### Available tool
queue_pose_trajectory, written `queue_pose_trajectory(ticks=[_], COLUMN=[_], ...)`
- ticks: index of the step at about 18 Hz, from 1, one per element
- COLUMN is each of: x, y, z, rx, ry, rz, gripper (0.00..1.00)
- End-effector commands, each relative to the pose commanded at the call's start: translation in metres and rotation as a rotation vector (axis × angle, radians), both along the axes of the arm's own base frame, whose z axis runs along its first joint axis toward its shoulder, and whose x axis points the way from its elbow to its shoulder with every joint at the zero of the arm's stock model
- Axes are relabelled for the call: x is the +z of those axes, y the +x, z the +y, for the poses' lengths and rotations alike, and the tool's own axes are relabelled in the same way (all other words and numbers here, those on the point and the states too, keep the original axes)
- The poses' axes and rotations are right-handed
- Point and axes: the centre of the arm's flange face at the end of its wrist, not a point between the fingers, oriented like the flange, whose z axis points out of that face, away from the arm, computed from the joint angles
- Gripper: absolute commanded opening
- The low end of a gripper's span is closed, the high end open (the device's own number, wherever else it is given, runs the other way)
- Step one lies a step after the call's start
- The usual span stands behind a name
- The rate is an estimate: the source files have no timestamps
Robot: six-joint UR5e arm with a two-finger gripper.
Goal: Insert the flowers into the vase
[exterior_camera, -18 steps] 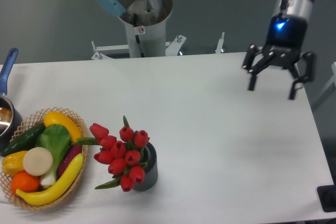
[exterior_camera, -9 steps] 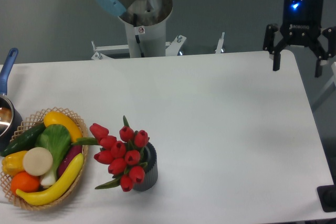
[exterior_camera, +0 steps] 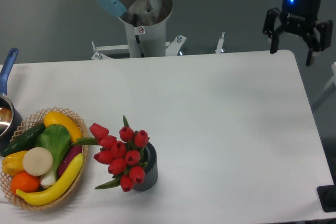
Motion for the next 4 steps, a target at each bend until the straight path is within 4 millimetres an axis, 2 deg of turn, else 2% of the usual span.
queue_pose_trajectory(ticks=[4], x=[-0.0047], y=[0.0061], z=[0.0001], rx=[-0.002], ry=[0.001], rz=[-0.003], gripper=[1.00])
